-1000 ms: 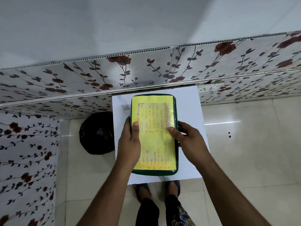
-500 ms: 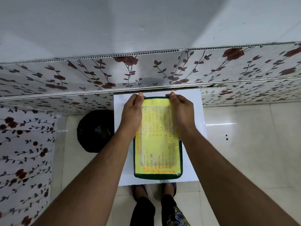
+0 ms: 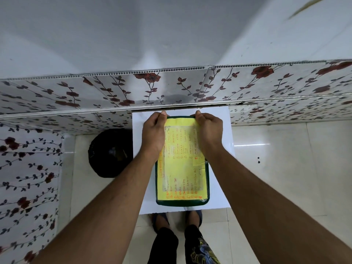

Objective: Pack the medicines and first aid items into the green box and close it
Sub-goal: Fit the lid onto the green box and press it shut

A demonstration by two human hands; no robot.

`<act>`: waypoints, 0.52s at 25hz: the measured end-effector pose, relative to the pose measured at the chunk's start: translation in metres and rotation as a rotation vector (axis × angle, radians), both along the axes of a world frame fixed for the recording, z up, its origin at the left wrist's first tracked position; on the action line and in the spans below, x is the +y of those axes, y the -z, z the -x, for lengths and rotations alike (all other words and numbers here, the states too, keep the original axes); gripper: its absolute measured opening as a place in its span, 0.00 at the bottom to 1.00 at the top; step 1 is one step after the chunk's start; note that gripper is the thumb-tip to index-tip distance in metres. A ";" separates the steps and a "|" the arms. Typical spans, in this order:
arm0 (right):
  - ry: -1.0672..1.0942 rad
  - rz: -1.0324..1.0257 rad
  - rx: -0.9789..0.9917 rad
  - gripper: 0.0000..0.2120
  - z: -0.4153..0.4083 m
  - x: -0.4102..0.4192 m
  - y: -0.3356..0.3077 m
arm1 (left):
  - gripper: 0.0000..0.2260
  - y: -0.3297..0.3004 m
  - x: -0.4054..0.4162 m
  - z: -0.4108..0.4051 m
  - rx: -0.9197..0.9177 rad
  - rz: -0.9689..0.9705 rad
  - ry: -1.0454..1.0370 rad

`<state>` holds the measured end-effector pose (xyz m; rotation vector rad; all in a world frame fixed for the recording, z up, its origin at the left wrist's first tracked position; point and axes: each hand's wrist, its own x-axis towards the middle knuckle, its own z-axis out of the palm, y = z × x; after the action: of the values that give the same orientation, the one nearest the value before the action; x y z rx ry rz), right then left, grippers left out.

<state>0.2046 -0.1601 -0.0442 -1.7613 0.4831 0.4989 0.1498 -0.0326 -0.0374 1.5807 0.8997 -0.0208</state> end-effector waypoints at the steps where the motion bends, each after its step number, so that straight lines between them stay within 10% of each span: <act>1: -0.024 0.001 -0.001 0.13 -0.001 -0.003 -0.002 | 0.14 -0.005 -0.001 0.002 0.011 -0.017 0.010; 9: -0.683 -0.043 0.333 0.37 0.100 -0.080 -0.036 | 0.36 -0.041 0.007 0.127 0.531 0.190 0.621; 13: -0.667 0.037 0.296 0.37 0.112 -0.080 -0.031 | 0.37 -0.038 -0.013 0.142 0.449 0.085 0.501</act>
<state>0.0928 -0.2400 -0.0130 -1.8746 0.0890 1.2352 0.0080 -0.0457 0.0009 1.7144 0.8019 -0.7841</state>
